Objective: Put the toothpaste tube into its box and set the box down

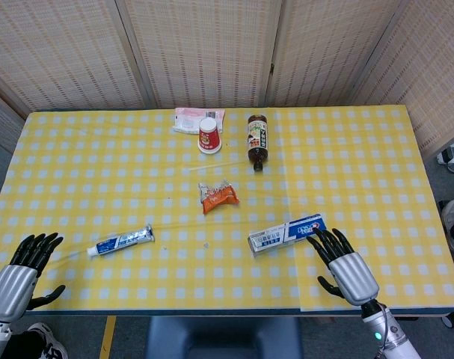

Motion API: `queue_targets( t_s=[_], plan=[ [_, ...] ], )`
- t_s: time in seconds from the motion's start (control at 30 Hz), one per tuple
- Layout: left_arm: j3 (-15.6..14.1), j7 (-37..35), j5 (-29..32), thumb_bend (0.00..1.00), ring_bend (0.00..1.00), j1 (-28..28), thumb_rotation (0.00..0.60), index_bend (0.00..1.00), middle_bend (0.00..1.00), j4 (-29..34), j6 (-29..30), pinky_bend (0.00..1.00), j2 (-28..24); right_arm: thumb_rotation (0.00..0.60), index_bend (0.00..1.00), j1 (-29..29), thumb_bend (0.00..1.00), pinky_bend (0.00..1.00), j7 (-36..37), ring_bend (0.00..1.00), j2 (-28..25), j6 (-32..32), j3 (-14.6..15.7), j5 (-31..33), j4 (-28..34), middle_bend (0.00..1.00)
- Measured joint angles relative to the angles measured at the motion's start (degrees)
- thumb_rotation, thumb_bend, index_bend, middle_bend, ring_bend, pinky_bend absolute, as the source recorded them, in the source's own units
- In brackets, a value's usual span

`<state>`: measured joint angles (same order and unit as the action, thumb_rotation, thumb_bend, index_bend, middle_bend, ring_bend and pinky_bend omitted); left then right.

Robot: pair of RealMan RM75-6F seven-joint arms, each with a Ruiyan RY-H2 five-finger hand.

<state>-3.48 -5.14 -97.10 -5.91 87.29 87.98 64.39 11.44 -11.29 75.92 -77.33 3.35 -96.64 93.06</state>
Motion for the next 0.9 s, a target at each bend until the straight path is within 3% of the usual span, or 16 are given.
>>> queue_targets(
  t_s=[0.37,0.43,0.5,0.53,0.6,0.7,0.9],
  plan=[
    [-0.6,-0.1,-1.9,0.25,0.06,-0.3,0.600,0.12,0.11,0.1,0.0,0.02,0.3,0.600,0.00,-0.6,0.33,0.00,0.7,0.00,-0.8,-1.6,0.7,-1.4,0.5,0.00],
    [-0.4,-0.5,-3.0,0.25,0.21,-0.5,0.600,0.19,0.26,-0.4,0.9,0.20,1.0,0.600,0.00,-0.7,0.33,0.00,0.9,0.00,-0.9,-1.7,0.8,-1.5,0.6,0.00],
    [0.3,-1.3,-4.3,0.25,0.49,-0.7,0.600,0.28,0.54,-1.9,3.2,0.56,2.6,0.600,0.00,-0.7,0.33,0.00,0.9,0.00,-0.9,-1.6,0.8,-1.2,0.7,0.00],
    [0.7,-1.8,-4.9,0.25,0.60,-0.8,0.600,0.30,0.63,-2.9,4.5,0.68,3.6,0.600,0.00,-0.7,0.33,0.00,1.0,0.00,-0.8,-1.5,0.7,-1.1,0.8,0.00],
    [1.3,-3.3,-6.6,0.25,0.77,-1.3,0.600,0.33,0.81,-5.6,7.2,0.84,6.2,0.600,0.00,-0.5,0.33,0.00,1.0,0.00,-0.6,-1.2,0.6,-1.0,0.7,0.00],
    [1.6,-4.1,-7.5,0.25,0.98,-2.6,0.600,0.40,0.99,-7.0,7.4,0.99,7.6,0.600,0.00,-0.3,0.33,0.00,0.8,0.00,-0.3,-0.4,0.3,-0.4,0.4,0.00],
    [2.1,-0.3,-4.7,0.25,1.00,-6.3,0.600,0.47,1.00,1.5,-3.9,1.00,6.0,0.600,0.00,0.2,0.32,0.00,0.8,0.00,0.1,0.4,-0.4,0.8,-0.1,0.00]
  ],
)
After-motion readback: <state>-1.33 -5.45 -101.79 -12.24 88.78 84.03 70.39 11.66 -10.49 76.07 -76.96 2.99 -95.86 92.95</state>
